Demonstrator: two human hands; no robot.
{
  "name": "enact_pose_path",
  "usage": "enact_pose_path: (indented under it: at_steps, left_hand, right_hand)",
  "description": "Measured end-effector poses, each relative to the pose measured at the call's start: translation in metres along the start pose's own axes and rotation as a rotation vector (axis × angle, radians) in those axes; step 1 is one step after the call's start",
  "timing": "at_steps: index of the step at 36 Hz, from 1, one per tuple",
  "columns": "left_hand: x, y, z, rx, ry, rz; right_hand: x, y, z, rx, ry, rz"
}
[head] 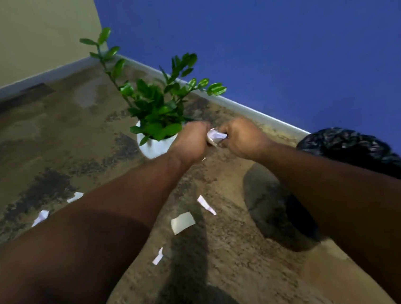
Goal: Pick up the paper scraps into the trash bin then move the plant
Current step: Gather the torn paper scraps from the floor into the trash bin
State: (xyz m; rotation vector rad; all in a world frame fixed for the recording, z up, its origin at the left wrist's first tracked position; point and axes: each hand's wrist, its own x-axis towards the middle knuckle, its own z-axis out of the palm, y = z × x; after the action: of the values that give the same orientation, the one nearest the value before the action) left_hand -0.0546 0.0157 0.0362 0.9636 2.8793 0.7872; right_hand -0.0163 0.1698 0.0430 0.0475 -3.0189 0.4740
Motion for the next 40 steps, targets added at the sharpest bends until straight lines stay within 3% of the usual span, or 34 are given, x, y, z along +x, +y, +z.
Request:
enact_pose_path:
  at_steps: [11, 22, 31, 40]
  left_hand:
    - [0.048, 0.148, 0.056, -0.156, -0.02, 0.13]
    - [0.04, 0.253, 0.127, -0.251, -0.147, 0.154]
    - [0.03, 0.266, 0.148, -0.414, -0.412, 0.12]
    - [0.032, 0.243, 0.143, -0.357, -0.374, 0.138]
  right_hand:
    - [-0.078, 0.118, -0.083, -0.081, 0.097, 0.2]
    - [-0.166, 0.196, -0.098, -0.193, 0.223, 0.359]
    - [-0.191, 0.224, -0.094, -0.234, 0.092, 0.451]
    - [-0.186, 0.233, -0.077, -0.204, -0.119, 0.56]
